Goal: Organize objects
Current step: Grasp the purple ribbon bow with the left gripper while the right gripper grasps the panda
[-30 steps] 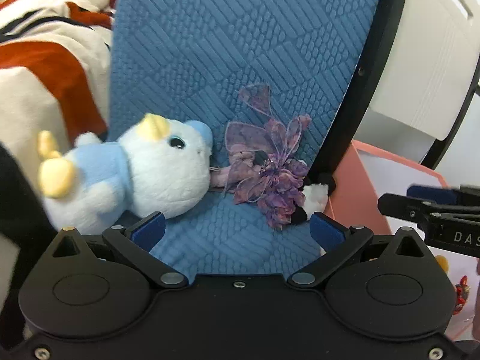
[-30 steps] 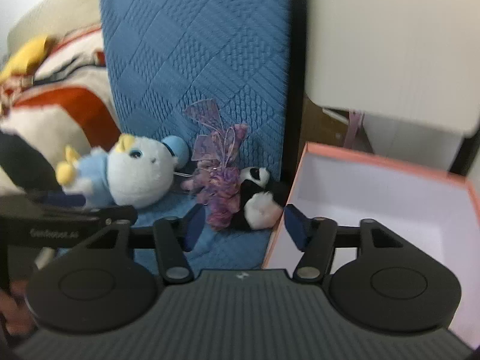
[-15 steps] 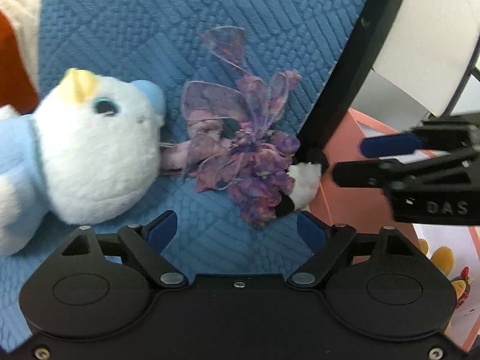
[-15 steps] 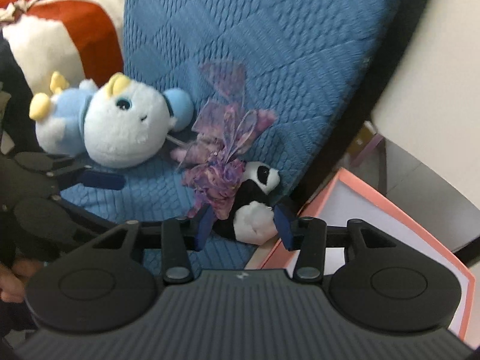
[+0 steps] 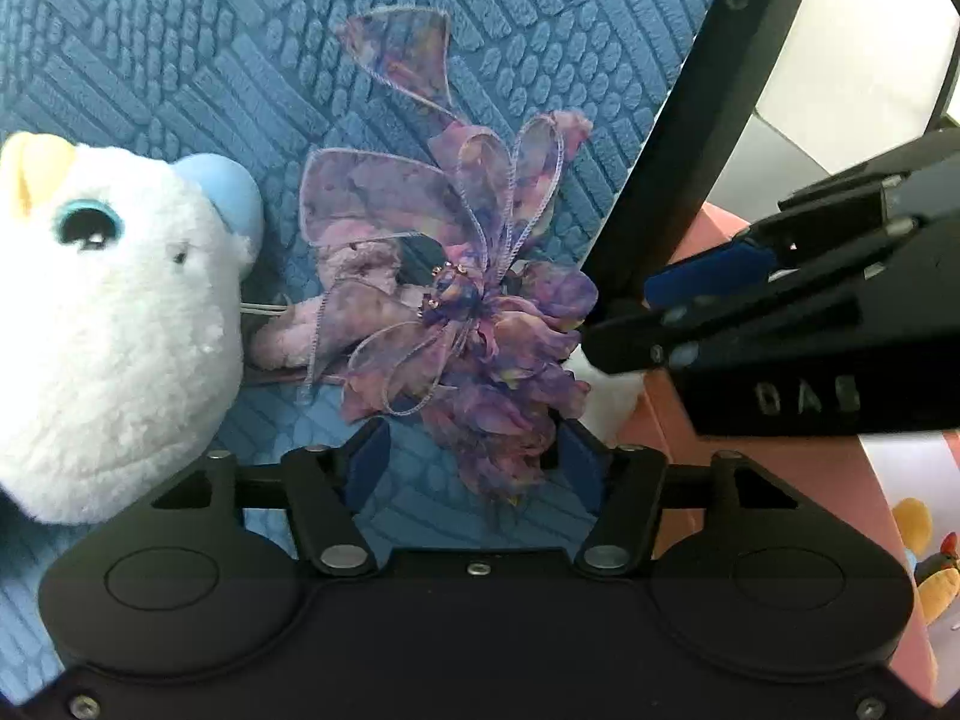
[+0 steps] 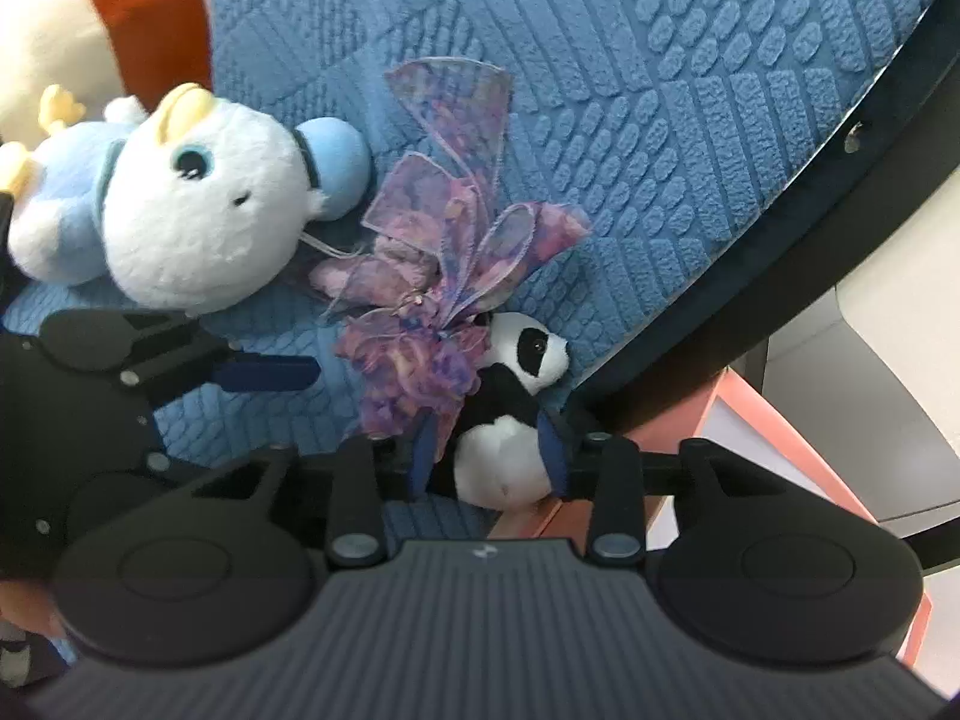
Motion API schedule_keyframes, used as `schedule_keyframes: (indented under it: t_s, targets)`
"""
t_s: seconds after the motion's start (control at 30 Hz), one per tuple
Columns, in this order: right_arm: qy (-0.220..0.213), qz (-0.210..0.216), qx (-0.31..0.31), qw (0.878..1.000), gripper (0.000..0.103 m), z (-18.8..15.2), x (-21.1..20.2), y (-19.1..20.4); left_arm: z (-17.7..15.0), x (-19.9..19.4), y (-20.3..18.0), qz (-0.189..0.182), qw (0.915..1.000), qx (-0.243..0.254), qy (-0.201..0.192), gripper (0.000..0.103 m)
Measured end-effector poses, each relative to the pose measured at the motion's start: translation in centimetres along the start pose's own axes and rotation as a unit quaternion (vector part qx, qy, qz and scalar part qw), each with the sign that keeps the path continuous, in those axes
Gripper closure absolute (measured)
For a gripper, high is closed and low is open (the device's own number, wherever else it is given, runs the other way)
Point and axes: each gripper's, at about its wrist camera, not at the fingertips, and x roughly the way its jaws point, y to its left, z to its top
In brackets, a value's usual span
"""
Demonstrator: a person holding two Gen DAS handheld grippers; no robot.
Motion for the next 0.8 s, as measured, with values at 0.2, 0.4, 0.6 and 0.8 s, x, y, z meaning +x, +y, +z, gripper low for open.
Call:
schedule_keyframes:
  t_s: [0.2, 0.4, 0.6, 0.8]
  targets:
    - [0.017, -0.014, -0.011, 1.000, 0.067, 1.1, 1.2, -0.3, 0.2, 1.0, 0.6, -0.026, 0.9996, -0.007, -0.006, 0.064]
    - [0.024, -0.011, -0.007, 1.000, 0.067, 1.6, 2.1, -0.6, 0.4, 1.5, 1.8, -0.029, 0.9989, -0.036, 0.001, 0.084]
    - [0.027, -0.007, -0.010, 1.000, 0.067, 1.9, 2.7, -0.1, 0.8, 1.5, 3.7, -0.045, 0.9958, -0.078, 0.015, 0.093]
    - [0.043, -0.003, -0.009, 0.999, 0.066, 2.2, 4.3, -0.2, 0.7, 1.4, 5.6, -0.055, 0.9904, -0.124, 0.026, 0.095]
